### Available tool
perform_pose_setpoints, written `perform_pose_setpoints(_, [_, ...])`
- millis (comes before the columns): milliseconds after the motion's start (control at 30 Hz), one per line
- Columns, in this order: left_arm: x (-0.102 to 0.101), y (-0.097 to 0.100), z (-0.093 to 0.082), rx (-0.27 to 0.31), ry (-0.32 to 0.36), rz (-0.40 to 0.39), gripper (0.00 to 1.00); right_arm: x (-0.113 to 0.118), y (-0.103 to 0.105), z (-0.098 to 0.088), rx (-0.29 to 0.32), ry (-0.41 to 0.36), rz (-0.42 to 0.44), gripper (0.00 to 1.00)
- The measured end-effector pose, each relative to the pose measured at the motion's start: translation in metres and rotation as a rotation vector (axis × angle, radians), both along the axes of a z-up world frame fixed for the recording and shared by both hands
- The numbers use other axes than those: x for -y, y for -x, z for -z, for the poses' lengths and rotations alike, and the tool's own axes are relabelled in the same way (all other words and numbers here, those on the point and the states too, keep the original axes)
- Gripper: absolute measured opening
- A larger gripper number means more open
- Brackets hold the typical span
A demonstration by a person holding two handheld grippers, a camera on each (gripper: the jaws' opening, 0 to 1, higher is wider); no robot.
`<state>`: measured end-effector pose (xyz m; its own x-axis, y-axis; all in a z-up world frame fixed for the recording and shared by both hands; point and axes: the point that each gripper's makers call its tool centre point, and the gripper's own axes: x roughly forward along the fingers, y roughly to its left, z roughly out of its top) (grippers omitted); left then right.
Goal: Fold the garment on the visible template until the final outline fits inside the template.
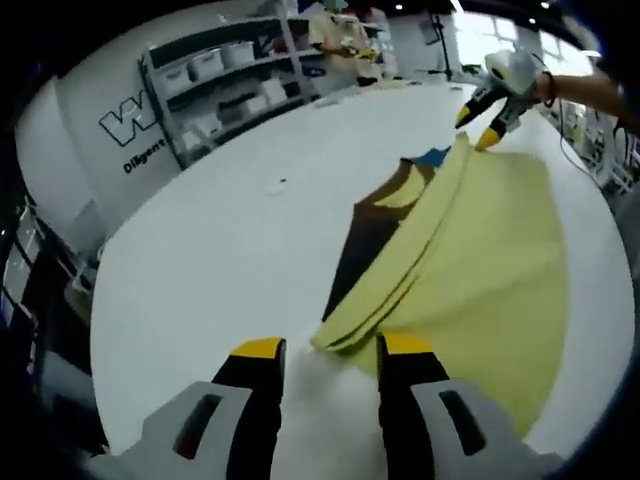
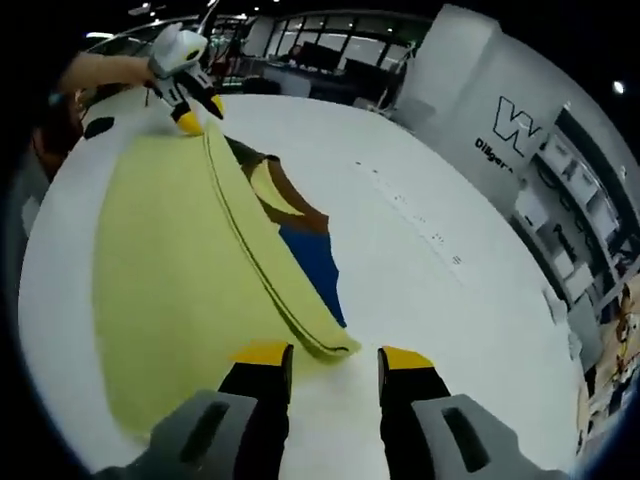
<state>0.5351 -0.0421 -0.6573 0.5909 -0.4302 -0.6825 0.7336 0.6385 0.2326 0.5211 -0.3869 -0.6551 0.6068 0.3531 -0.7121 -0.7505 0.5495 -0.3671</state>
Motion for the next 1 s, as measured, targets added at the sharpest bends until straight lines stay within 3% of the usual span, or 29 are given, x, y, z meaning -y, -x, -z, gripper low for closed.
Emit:
perform_pose_setpoints(200, [0.000, -0.006, 0.001, 0.004, -0.011, -0.001, 0.09, -0.002, -0.002, 0.004, -0.001, 0.037, -0.049, 0.15])
perform_pose_setpoints(300, [0.000, -0.006, 0.001, -0.004, -0.010, -0.013, 0.06, -0.003, -0.002, 0.005, 0.001, 0.042, -0.057, 0.04])
perform_pose_setpoints(367, [0.000, -0.007, 0.000, -0.003, -0.009, -0.021, 0.05, -0.003, -0.002, 0.005, -0.002, 0.041, -0.055, 0.01])
perform_pose_setpoints(567, [0.002, -0.006, -0.019, 0.021, 0.020, -0.050, 0.03, -0.003, -0.003, -0.009, -0.019, -0.105, 0.053, 0.00])
perform_pose_setpoints(667, [0.004, -0.007, -0.032, 0.001, 0.137, -0.117, 0.03, -0.002, -0.001, -0.015, -0.054, -0.163, 0.110, 0.00])
perform_pose_setpoints(733, [0.002, -0.010, -0.036, -0.012, 0.179, -0.156, 0.03, -0.002, -0.007, -0.023, -0.033, -0.204, 0.139, 0.00])
perform_pose_setpoints(867, [-0.001, -0.014, -0.032, -0.035, 0.185, -0.185, 0.03, -0.001, -0.015, -0.033, -0.044, -0.310, 0.224, 0.00])
perform_pose_setpoints(1000, [-0.006, -0.018, -0.019, -0.089, 0.231, -0.299, 0.03, -0.002, -0.024, -0.035, -0.061, -0.394, 0.298, 0.00])
